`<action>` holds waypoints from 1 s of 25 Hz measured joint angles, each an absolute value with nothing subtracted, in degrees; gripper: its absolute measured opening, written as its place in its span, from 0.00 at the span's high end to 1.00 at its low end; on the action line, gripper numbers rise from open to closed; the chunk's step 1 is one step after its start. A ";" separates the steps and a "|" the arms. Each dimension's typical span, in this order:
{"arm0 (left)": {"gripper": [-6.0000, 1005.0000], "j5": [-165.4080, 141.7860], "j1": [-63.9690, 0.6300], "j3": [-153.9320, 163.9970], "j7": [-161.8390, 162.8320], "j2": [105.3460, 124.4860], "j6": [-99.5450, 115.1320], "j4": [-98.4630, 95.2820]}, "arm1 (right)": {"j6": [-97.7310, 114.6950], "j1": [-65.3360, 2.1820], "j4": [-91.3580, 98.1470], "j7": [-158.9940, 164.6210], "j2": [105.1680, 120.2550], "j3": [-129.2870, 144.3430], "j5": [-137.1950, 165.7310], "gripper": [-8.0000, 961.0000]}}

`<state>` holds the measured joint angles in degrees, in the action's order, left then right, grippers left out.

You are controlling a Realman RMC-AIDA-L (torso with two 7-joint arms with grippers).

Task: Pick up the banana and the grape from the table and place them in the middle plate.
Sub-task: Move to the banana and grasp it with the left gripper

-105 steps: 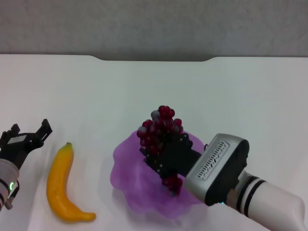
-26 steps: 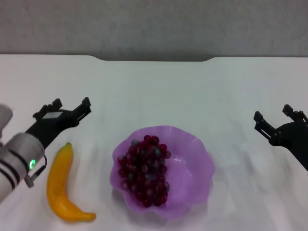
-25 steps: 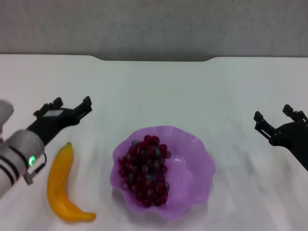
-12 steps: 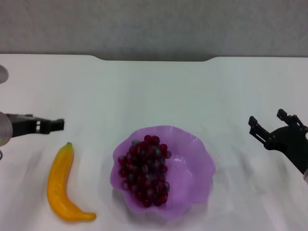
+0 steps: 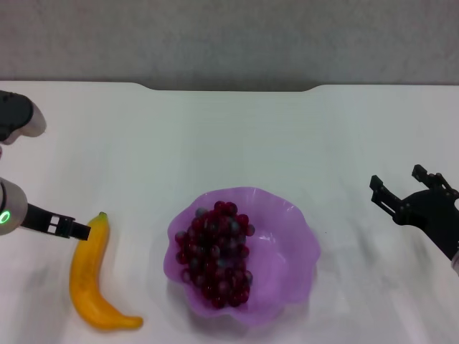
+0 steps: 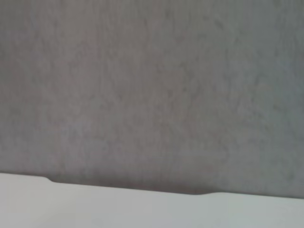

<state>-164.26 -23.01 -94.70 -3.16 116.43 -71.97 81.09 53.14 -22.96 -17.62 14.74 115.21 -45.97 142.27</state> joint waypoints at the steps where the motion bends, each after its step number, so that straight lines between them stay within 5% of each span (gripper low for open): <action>1: 0.11 -164.29 -23.35 -94.71 -2.88 116.44 -72.35 80.75 | 52.69 -23.06 -17.67 14.73 115.19 -45.97 142.18 0.08; 25: 0.11 -164.44 -28.40 -87.75 8.03 116.95 -66.10 66.43 | 52.11 -22.94 -17.72 14.73 115.13 -46.17 142.03 0.08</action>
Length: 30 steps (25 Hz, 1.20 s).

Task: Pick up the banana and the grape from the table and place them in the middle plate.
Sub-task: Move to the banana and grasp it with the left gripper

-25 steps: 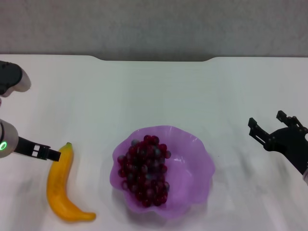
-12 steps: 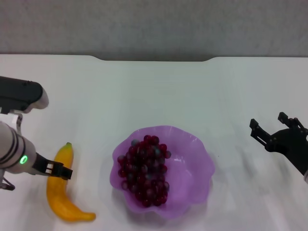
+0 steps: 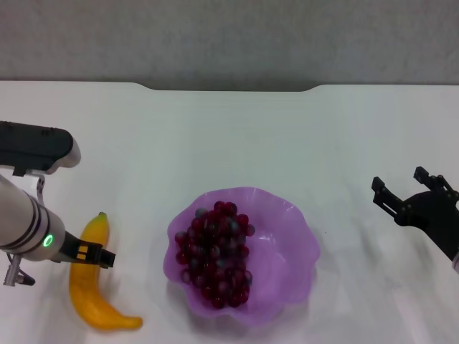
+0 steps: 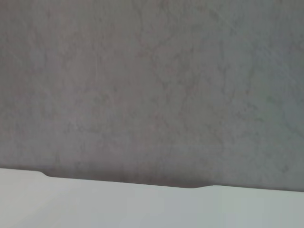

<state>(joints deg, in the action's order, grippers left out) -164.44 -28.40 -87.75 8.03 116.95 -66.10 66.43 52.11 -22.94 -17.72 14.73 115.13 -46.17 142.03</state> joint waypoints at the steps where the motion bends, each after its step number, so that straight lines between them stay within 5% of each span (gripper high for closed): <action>1: 0.11 -164.44 -28.44 -87.74 8.04 116.95 -65.90 66.20 | 52.11 -22.95 -17.72 14.73 115.13 -46.22 142.03 0.08; 19: 0.21 -164.44 -30.53 -87.00 8.52 116.98 -63.36 60.71 | 52.24 -22.83 -17.31 14.67 115.13 -46.50 142.03 0.08; 30: 0.44 -164.45 -30.48 -86.91 8.40 116.96 -63.33 60.92 | 52.17 -22.85 -17.31 14.67 115.13 -46.47 142.03 0.08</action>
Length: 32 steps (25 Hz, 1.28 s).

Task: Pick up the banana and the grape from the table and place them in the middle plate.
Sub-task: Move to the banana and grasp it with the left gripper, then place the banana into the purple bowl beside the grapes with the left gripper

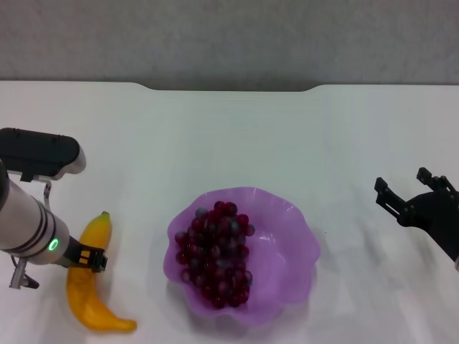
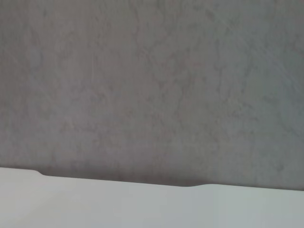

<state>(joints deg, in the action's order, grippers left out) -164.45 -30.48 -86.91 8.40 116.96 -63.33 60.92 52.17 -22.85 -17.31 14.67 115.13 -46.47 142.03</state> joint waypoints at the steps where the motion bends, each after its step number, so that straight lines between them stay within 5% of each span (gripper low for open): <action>1: 0.47 -164.44 -30.46 -86.95 8.39 116.92 -63.35 61.05 | 52.17 -22.85 -17.31 14.67 115.13 -46.45 142.03 0.08; 11: 0.50 -164.56 -29.53 -96.95 -7.43 115.24 -80.59 76.52 | 51.92 -22.80 -17.23 14.67 115.14 -46.19 142.03 0.08; 17: 0.50 -159.14 -29.69 -100.53 -12.23 116.89 -88.21 86.43 | 51.91 -22.78 -17.13 14.67 115.13 -46.15 142.03 0.08; 32: 0.49 -132.49 -30.51 -88.95 -11.85 117.03 -75.89 87.65 | 51.67 -23.45 -16.96 14.67 115.25 -45.96 142.06 0.08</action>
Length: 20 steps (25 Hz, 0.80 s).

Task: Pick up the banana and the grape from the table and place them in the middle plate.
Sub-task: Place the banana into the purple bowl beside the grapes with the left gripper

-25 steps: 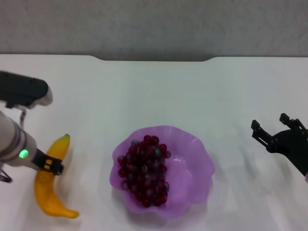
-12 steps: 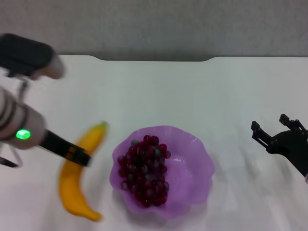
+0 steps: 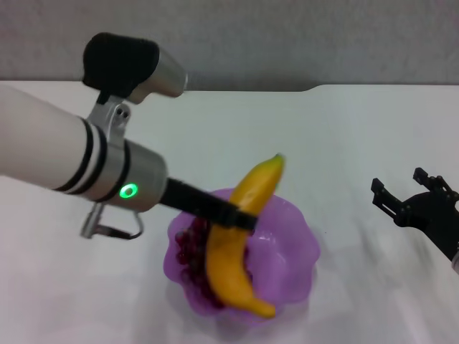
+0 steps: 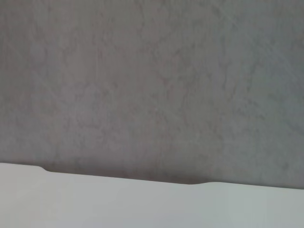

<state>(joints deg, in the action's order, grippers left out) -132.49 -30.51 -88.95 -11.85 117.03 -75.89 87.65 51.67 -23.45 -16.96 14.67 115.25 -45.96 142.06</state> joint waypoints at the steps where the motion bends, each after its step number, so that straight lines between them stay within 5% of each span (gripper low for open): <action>1: 0.49 -131.50 -30.32 -88.08 -11.93 117.04 -73.25 87.13 | 51.67 -23.46 -16.96 14.68 115.28 -45.96 142.05 0.08; 20: 0.48 -129.54 -33.17 -72.41 -11.65 117.28 -41.37 64.15 | 51.68 -23.78 -17.34 14.67 115.23 -46.04 142.04 0.08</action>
